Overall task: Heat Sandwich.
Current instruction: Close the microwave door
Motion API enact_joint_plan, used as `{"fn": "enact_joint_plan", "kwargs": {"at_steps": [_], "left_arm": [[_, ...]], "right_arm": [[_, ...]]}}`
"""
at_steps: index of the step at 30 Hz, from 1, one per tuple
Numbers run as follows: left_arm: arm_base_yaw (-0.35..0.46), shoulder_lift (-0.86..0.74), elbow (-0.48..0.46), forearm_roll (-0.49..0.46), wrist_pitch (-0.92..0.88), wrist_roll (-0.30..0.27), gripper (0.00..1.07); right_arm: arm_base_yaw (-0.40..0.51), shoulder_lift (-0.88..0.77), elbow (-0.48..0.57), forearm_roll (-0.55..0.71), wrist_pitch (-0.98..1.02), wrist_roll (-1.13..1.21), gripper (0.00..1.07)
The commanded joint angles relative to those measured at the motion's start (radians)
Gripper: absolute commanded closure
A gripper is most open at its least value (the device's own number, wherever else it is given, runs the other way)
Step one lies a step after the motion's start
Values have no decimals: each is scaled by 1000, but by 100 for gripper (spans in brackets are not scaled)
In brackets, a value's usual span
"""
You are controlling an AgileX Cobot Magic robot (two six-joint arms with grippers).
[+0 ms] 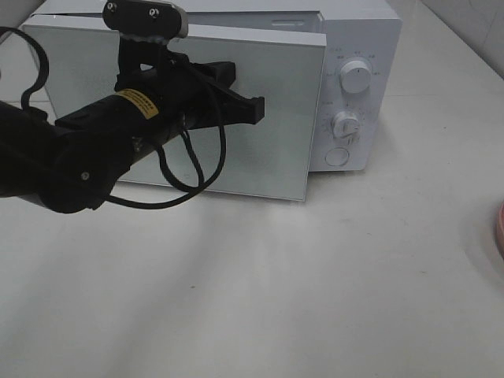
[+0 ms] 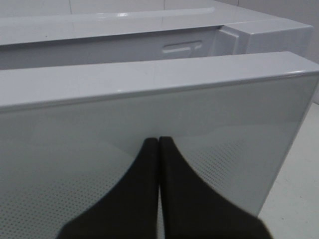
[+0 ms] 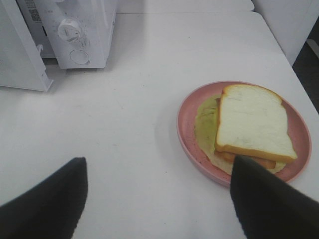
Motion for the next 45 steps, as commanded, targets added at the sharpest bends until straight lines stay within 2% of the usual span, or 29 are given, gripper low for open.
{"fn": "enact_joint_plan", "kwargs": {"at_steps": [1,8,12,16,24,38,45], "left_arm": [[-4,19,-36,-48,17,2,107],[-4,49,-96,-60,44,12,107],[-4,75,-138,-80,52,35,107],[-4,102,-188,-149,95,100,107],[-4,126,-241,-187,88,132,107],[4,202,-352,-218,103,135,107],[10,214,-392,-241,110,215,107]], "right_arm": [[-7,-28,0,4,-1,-5,31],[-7,-28,0,4,-1,-4,31],[-7,-28,0,4,-1,-4,31],[-7,-28,0,4,-1,-4,31],[-7,-28,0,4,-1,-4,31],[-7,-28,0,4,-1,-4,31],[-7,-28,0,4,-1,-4,31]]}}
